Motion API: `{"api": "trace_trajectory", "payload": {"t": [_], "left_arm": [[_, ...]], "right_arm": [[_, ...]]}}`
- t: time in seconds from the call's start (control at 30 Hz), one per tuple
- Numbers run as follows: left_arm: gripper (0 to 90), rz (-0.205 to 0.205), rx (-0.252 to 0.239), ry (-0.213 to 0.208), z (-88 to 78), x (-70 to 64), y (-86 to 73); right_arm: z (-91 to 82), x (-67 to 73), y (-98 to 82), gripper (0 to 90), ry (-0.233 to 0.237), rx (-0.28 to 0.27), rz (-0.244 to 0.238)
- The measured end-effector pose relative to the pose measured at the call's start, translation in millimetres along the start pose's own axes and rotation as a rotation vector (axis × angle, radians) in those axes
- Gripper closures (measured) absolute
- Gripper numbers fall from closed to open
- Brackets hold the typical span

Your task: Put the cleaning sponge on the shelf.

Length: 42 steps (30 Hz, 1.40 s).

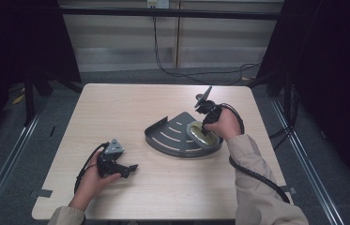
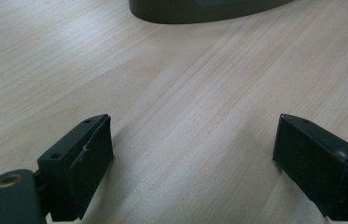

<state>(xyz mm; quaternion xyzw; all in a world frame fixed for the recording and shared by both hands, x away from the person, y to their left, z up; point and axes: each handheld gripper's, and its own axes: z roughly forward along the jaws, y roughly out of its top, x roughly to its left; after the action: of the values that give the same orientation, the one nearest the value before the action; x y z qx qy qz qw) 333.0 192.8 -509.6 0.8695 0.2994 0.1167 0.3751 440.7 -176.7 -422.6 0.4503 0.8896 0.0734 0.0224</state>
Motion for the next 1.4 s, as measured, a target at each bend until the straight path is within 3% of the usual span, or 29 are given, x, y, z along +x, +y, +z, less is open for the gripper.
{"api": "trace_trajectory", "payload": {"t": [0.63,0.93,1.1,1.4], "left_arm": [[11.4,0.0,0.0,0.001,0.0,0.0,0.0],[11.3,-0.001,-0.003,0.002,0.2,-0.1,-0.1],[11.3,-0.001,-0.003,0.001,0.2,-0.1,-0.1],[11.3,0.0,-0.003,0.002,0.2,-0.1,-0.1]], "right_arm": [[2.1,-0.8,-2.8,68.7,-0.003,-0.014,0.007],[2.5,1.7,-2.4,51.0,-0.005,-0.03,0.024],[-0.3,3.2,-2.5,41.4,-0.031,-0.038,0.023],[-7.0,1.8,-6.8,32.6,-0.06,-0.074,0.017]]}}
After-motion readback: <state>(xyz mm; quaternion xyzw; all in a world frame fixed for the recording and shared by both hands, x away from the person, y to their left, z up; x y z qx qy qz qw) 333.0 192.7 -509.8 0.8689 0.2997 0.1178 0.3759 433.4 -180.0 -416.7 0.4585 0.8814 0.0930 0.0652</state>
